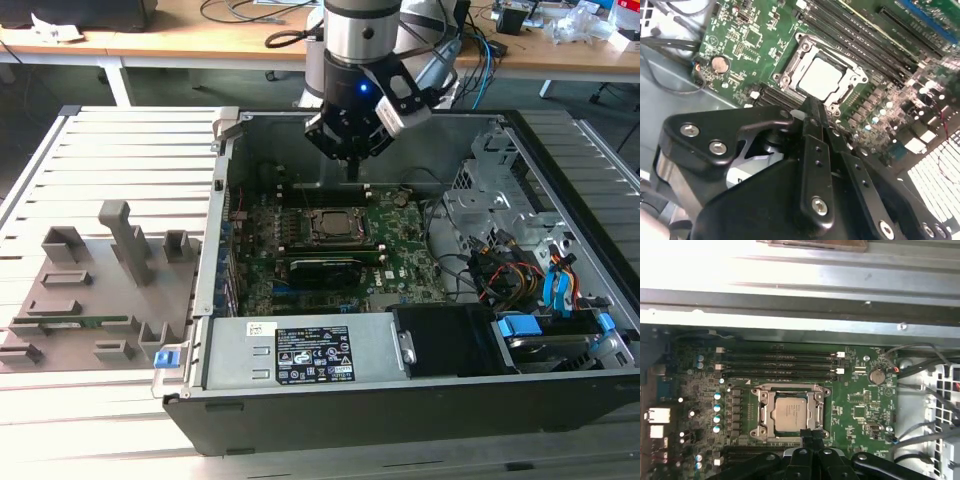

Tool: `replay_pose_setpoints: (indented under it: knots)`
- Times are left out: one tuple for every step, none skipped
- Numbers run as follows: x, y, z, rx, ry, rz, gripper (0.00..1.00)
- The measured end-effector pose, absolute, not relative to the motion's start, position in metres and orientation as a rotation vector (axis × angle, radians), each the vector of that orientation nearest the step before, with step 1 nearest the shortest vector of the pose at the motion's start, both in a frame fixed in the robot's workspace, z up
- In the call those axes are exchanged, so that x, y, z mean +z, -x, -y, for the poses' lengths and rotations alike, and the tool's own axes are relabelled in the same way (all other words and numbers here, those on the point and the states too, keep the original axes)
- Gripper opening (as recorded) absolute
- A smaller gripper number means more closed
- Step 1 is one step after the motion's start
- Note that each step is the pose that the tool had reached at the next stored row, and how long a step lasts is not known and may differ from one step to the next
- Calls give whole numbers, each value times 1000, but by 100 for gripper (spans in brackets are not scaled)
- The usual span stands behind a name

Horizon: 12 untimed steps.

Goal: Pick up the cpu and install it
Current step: 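Install the first cpu locking lever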

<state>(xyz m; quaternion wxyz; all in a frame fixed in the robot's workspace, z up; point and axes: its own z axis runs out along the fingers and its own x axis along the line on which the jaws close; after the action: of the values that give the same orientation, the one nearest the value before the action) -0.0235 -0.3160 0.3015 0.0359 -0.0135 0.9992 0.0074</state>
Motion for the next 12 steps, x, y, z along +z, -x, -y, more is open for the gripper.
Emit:
replay_pose_setpoints:
  knots:
    - [301, 24, 316, 23, 42, -3069, 11]
    - [301, 24, 316, 22, 41, -3069, 11]
    - [302, 24, 316, 22, 41, -3070, 11]
    - [302, 24, 316, 1, 42, -3074, 11]
    - [302, 23, 315, -47, 44, -3087, 11]
    - [301, 23, 314, -79, 45, -3098, 11]
    - [301, 23, 314, -85, 46, -3102, 11]
    - [301, 23, 314, -85, 46, -3106, 11]
    - [301, 23, 314, -83, 46, -3111, 11]
    - [301, 23, 314, -73, 47, -3125, 11]
    - [301, 23, 314, -58, 47, -3132, 11]
    - [301, 23, 314, -50, 47, -3134, 11]
